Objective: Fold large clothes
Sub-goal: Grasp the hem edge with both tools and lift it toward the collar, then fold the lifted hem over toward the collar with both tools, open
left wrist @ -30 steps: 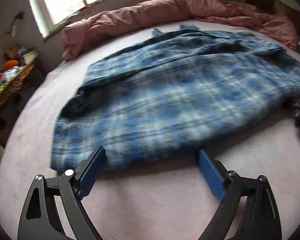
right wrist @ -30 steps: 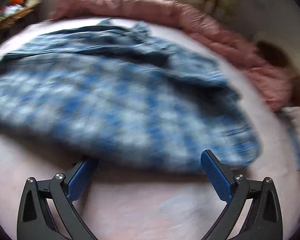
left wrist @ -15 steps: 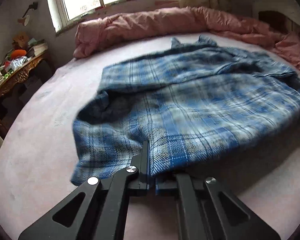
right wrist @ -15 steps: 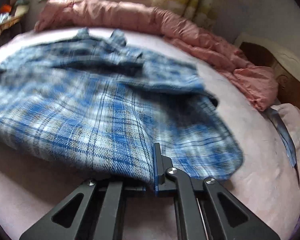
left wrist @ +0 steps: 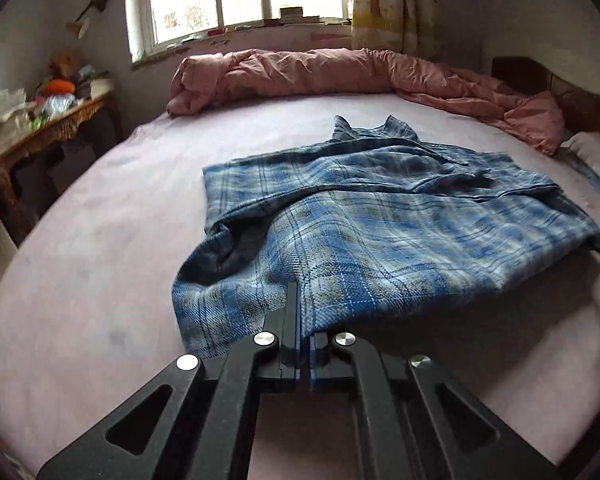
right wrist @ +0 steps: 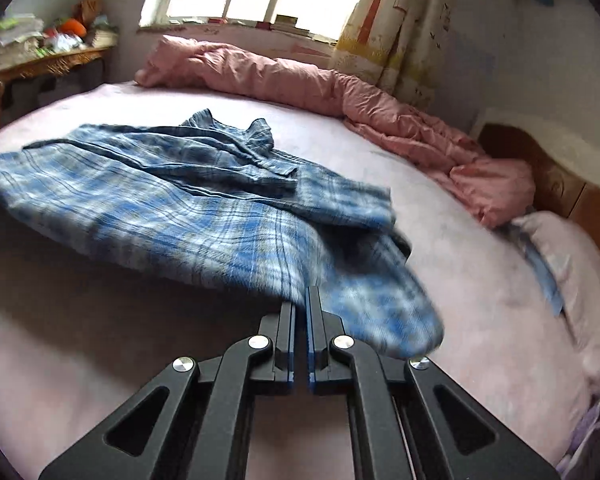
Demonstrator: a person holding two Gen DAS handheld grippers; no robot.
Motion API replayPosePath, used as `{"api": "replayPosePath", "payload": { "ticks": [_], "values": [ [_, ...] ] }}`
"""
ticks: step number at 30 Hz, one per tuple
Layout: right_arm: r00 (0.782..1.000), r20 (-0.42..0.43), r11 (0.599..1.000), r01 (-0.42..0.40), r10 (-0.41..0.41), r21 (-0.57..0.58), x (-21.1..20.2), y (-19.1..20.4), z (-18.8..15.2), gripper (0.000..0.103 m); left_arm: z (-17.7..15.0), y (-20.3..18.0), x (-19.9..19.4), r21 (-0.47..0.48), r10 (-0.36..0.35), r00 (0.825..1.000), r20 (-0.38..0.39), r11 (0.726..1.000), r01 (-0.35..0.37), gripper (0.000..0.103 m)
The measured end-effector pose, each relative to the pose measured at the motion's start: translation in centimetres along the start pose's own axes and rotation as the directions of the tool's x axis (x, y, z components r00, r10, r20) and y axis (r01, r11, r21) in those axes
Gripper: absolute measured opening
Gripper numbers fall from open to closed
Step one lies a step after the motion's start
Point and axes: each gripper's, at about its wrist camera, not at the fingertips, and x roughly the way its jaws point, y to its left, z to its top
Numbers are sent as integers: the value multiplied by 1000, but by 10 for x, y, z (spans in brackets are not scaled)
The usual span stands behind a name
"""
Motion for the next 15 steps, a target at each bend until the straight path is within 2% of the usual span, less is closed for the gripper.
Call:
{"api": "replayPosePath", "payload": {
  "ticks": [3,5,8,10,11,12,14,15],
  "values": [
    [1000,20,999,-2,3,-41,-14,4,-28,5,-25,-3,-6,6,20,1000,-3,1000,-20,3],
    [999,43,999,7,-5,-46,-15,4,-42,5,-37,-5,2,17,61,998,4,998,-61,8],
    [999,45,999,7,-9,48,-9,-13,-55,6,-52,-5,5,12,85,996,35,996,-86,16],
    [998,31,987,-59,55,148,-7,-32,-64,17,-57,-4,-3,2,71,995,71,997,-72,28],
    [996,29,977,-91,87,193,-7,-42,-66,33,-60,-1,-9,-12,77,992,95,997,-76,49],
    [993,37,962,-119,113,245,-8,-54,-67,59,-63,3,-15,-41,91,989,119,995,-86,72],
    [990,59,933,-138,125,332,-8,-73,-69,80,-69,13,-23,-121,93,985,149,990,-75,83],
    [988,62,913,-151,138,380,-7,-82,-70,80,-71,20,-24,-164,67,988,141,985,-43,83]
  ]
}}
